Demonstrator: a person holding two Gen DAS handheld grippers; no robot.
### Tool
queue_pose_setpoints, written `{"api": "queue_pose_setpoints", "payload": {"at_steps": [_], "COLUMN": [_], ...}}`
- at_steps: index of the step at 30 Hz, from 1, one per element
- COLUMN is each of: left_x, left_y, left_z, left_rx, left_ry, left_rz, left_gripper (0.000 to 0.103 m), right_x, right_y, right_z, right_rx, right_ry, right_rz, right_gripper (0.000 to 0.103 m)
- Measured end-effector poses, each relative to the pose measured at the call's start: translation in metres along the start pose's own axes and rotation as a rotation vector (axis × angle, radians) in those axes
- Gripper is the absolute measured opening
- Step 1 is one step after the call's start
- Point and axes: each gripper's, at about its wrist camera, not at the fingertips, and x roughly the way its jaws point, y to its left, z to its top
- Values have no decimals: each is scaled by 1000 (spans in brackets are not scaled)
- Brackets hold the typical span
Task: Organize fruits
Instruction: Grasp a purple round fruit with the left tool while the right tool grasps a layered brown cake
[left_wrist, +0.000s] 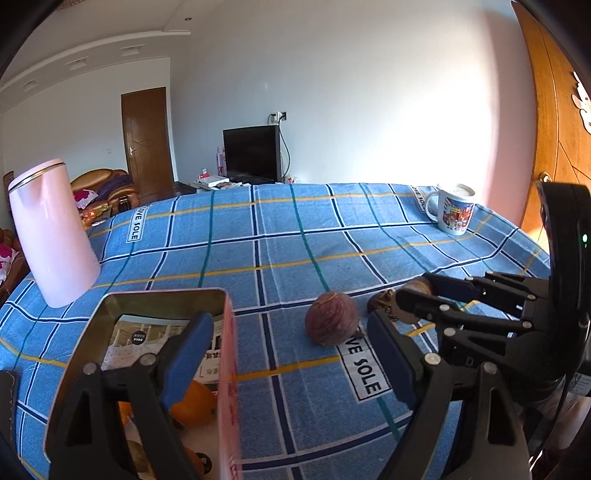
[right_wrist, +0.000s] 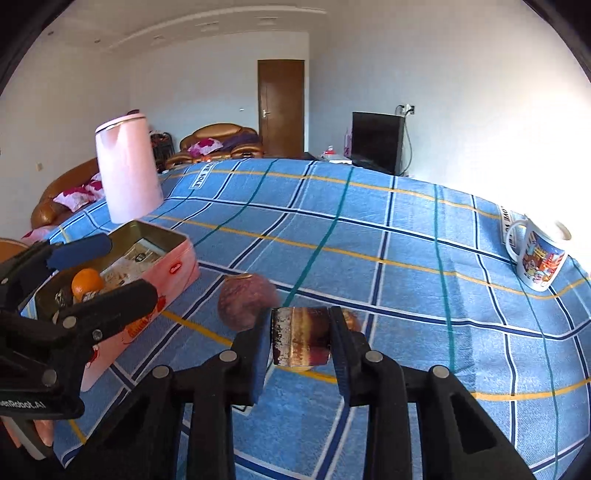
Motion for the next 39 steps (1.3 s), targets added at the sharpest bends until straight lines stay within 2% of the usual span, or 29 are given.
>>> {"api": "queue_pose_setpoints", "payload": {"at_steps": [4,7,12,15,17,21,29,39], "left_x": [25,47,77,84,83,80,66,48], "left_y": [-17,-26,-29,-31,-29,-25,-21,-24], "left_z": [4,5,4,5,5,6,8,11], "left_rx": [23,27,10,5,0,-21,-33,-9], "left_ry": [61,117,217,234,224,214,144,43], "left_rz": [-41,-54,-94,-97,-86,-124,-135,-105], "left_gripper": [87,85,68,62,52,52,52,52], "right_x": [-4,-3,-7,-9,-8,-12,-22,-28], "right_y": [-25,-39,-40,-40,-40,-41,-35,-33], "right_z": [0,-1,-3,-3,-3,-3,-4,-5], "right_rx": [71,120,128,126,124,123,90,80], "right_ry": [-30,-31,-46,-51,-48,-70,-125,-157], "right_rz": [-68,-59,-60,-58,-44,-22,-19,-10], "right_gripper": [32,32,32,32,32,32,32,32]}}
